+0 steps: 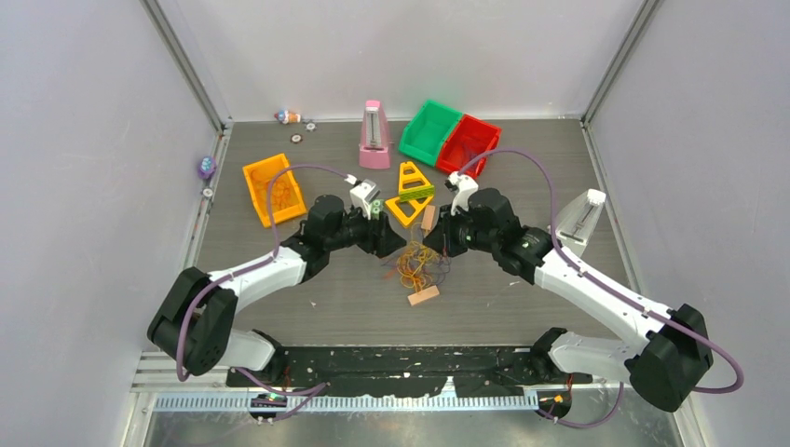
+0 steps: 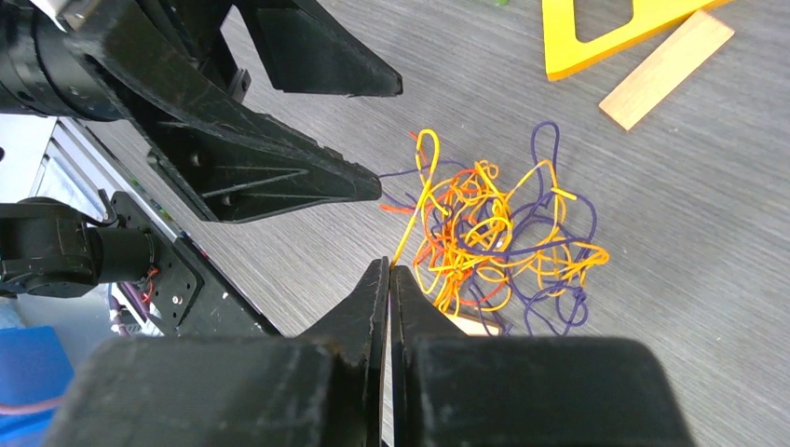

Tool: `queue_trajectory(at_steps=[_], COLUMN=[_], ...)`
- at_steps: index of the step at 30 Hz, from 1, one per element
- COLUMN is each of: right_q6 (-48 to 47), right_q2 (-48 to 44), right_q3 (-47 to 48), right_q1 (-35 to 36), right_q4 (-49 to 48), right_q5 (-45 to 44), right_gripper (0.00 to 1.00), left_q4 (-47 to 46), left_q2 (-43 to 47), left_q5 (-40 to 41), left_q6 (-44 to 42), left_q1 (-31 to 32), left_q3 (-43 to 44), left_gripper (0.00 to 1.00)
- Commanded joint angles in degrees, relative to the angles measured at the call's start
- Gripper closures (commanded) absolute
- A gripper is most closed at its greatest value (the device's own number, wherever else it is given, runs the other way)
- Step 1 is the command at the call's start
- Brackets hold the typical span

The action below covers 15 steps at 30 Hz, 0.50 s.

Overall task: Untangle the cables
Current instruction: Untie the cable.

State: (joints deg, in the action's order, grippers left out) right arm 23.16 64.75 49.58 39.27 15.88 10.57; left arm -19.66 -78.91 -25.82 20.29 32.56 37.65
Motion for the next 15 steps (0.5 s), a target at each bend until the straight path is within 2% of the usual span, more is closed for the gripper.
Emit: queue_trajectory(at_steps=[1,12,15], right_q6=[2.54,2.16,2.37], right_q2=[-1.44,-5.38,-5.93], right_q3=[-2.53,-3.67,-3.95], right_q1=[0.28,0.33,0.28], right_q4=[-3.63,-1.25,-1.58], right_q5=[1.79,-0.77,-1.13], right_gripper=[0.94,0.93,0.93], left_q4=[-3.2,-3.19,-3.94], left_q2=[-0.53,1.25,1.92], left_q5=[-1.19,-1.27,-1.57], left_q6=[-1.49,-4.81,-6.09], left_q1=[0.59,4.05,4.79], left_q3=[0.74,0.6,-0.38], left_gripper=[0.33,0.29,0.25])
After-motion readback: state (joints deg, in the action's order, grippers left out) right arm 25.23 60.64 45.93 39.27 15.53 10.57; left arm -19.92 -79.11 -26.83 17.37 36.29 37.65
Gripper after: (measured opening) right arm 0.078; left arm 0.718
